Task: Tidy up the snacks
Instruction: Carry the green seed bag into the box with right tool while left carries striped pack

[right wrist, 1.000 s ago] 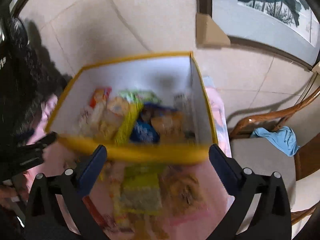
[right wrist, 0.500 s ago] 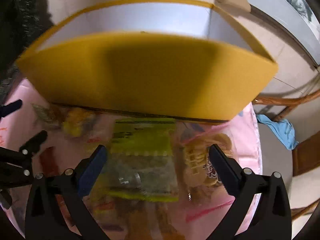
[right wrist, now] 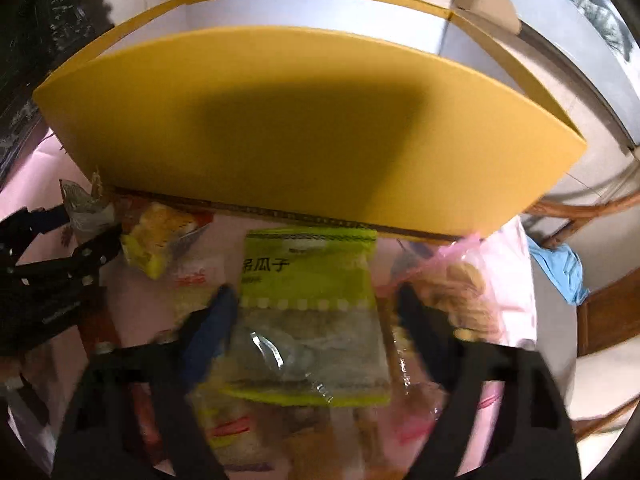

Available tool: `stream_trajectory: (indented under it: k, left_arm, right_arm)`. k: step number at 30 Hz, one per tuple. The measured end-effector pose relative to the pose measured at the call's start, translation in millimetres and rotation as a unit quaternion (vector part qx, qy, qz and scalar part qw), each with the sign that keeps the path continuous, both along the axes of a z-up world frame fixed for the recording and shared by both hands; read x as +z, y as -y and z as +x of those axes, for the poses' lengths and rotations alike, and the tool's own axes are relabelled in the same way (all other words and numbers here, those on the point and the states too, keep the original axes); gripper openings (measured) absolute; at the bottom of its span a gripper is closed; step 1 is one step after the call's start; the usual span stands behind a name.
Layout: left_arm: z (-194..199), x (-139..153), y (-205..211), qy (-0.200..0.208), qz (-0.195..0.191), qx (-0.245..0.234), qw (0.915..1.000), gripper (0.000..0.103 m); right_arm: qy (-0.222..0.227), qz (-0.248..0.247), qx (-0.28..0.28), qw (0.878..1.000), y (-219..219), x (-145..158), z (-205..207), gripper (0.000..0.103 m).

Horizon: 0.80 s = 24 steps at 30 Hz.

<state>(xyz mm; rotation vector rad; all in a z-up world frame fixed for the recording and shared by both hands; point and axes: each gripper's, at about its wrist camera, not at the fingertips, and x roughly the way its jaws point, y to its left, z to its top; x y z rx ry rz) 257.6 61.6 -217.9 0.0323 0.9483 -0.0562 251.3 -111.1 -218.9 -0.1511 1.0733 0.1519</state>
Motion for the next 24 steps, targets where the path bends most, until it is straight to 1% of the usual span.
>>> stream_trajectory:
  k: [1, 2, 3, 4, 6, 11, 13, 17, 20, 24]
  left_arm:
    - [0, 1, 0, -0.001, -0.001, 0.006, 1.0000, 0.051]
    - [0, 2, -1, -0.003, -0.006, 0.010, 0.9999, 0.042]
    - [2, 3, -4, -0.007, -0.009, 0.014, 0.9998, 0.039]
    - [4, 3, -8, -0.012, -0.015, 0.017, 0.9997, 0.038]
    - [2, 4, -12, -0.020, -0.034, 0.021, 0.9990, 0.034]
    - [-12, 7, -20, -0.041, -0.066, 0.033, 0.9965, 0.033]
    - [-21, 8, -18, -0.041, -0.070, 0.031, 0.9962, 0.033]
    - [-40, 15, -17, -0.047, -0.072, 0.035, 0.9957, 0.033]
    - [-61, 21, -21, -0.047, -0.093, 0.050, 0.9933, 0.033]
    - [-92, 28, -28, -0.048, -0.103, 0.069, 0.9911, 0.033]
  right_arm:
    - [-0.005, 0.007, 0.008, 1.000, -3, 0, -1, 0.064]
    - [-0.007, 0.011, 0.009, 1.000, -5, 0, -2, 0.063]
    - [-0.008, 0.019, 0.005, 1.000, -4, 0, -4, 0.063]
    - [-0.010, 0.029, 0.005, 1.000, -3, 0, -6, 0.062]
    - [-0.024, 0.057, 0.003, 0.998, 6, 4, -9, 0.061]
    - [-0.059, 0.144, -0.039, 0.987, 37, 16, -21, 0.061]
    - [-0.063, 0.162, -0.043, 0.984, 44, 22, -28, 0.061]
    - [-0.066, 0.172, -0.044, 0.982, 58, 32, -46, 0.061]
    - [-0.067, 0.183, -0.045, 0.980, 56, 36, -83, 0.061]
    - [-0.066, 0.191, -0.050, 0.978, 60, 47, -99, 0.061]
